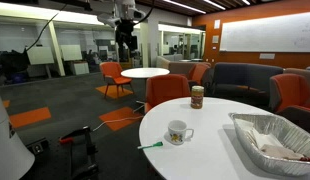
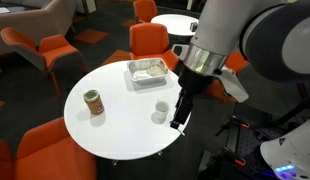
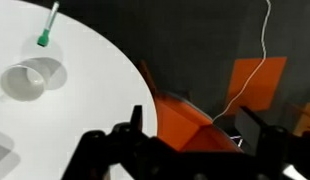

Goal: Put the marker in the mug

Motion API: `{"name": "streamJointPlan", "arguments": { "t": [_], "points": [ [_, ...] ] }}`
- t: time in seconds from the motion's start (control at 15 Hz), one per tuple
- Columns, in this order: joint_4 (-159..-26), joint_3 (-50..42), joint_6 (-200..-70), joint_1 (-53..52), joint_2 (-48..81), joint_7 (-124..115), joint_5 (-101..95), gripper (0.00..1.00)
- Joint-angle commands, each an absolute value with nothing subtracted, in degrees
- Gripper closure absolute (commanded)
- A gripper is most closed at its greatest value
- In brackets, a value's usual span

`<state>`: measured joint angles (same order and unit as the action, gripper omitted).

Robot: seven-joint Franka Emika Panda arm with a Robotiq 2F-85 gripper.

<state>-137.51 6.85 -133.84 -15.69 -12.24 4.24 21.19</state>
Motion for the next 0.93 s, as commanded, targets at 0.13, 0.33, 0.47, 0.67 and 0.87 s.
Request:
{"name": "streamJointPlan", "arguments": {
  "t": [0.13,0.33,0.47,0.67,0.87],
  "points": [
    [-137.39,7.81,-133.63,-14.70,-12.27,4.36,21.40,0.00],
    [-137.39,7.81,-133.63,-14.70,-12.27,4.36,21.40,0.00],
    [-137.58,7.85,-134.33,-14.33,-12.15,3.47,20.99,0.00],
    [-139.15,7.84,-138.10,-11.48,-11.78,0.70,15.87,0.00],
    [-140.82,7.37,-140.93,-7.67,-10.05,-4.30,9.64,0.00]
  ]
}}
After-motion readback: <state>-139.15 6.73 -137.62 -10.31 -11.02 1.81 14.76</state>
